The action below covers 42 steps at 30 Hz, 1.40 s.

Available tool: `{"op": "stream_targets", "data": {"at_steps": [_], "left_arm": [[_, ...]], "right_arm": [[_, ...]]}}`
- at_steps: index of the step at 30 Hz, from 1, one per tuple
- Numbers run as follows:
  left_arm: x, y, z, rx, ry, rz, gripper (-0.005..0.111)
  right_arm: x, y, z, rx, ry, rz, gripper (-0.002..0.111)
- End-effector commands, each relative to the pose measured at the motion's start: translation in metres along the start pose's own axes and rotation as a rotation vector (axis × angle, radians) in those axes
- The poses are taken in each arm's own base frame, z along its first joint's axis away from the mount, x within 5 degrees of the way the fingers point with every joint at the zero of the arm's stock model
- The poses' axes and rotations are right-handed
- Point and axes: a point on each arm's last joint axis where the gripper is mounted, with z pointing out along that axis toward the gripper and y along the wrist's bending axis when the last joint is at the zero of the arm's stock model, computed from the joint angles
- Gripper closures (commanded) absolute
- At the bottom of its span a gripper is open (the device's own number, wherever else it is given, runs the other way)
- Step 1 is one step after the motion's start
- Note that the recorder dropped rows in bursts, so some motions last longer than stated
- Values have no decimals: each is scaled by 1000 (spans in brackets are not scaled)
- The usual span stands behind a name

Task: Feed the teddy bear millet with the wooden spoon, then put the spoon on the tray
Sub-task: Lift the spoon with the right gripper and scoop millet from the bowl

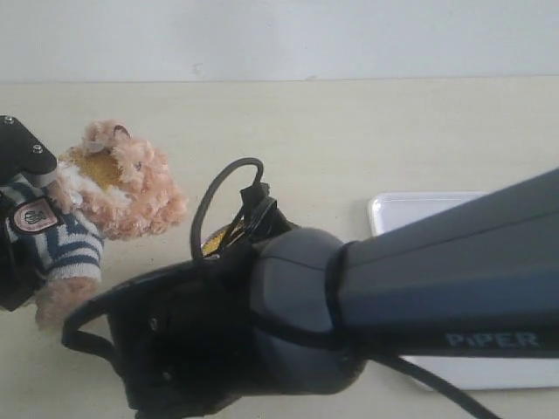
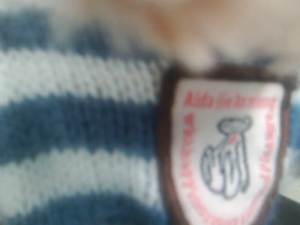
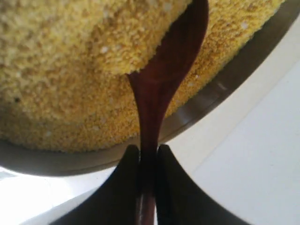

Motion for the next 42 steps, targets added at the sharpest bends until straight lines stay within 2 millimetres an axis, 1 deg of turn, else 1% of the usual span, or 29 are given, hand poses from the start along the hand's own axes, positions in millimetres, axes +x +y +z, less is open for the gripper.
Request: {"op": "stream_targets", "data": {"at_steps": [1,6,12,15,18,22,25,31,34,38,42], "left_arm": [[-4,1,-2,-7,-27,-18,103],[-4,1,-2,-5,-27,-20,103],[-4,1,-2,-5,-27,-20,103],[-4,1,-2,-5,-27,-20,103],[-4,1,-2,-5,-27,-20,103],[-4,0,-2,-3,-28,-22,103],[-4,0,-2,-3,-28,-22,103],[-4,0,-2,-3,-28,-22,103],[-4,0,-2,-3,-28,-22,103],[-4,0,-2,2,-30,-27,103],[-4,0,-2,7,-32,-33,103]], "right_arm": [[-5,-7,-10,-63,-42,30,109],[-7,-11,-14,-127,-69,71,109],[0,-26,-7,-284,-93,208,109],[5,-30,-4,-342,-100,262,109],[13,-36,-3,-360,-104,297,109],[25,-44,-7,-365,-122,345,109],[34,-50,-7,-402,-136,397,109],[56,-61,-3,-519,-166,514,109],[65,-64,0,-610,-191,574,109],[74,-68,2,-712,-229,639,109],[75,-68,2,-794,-256,688,109]]}}
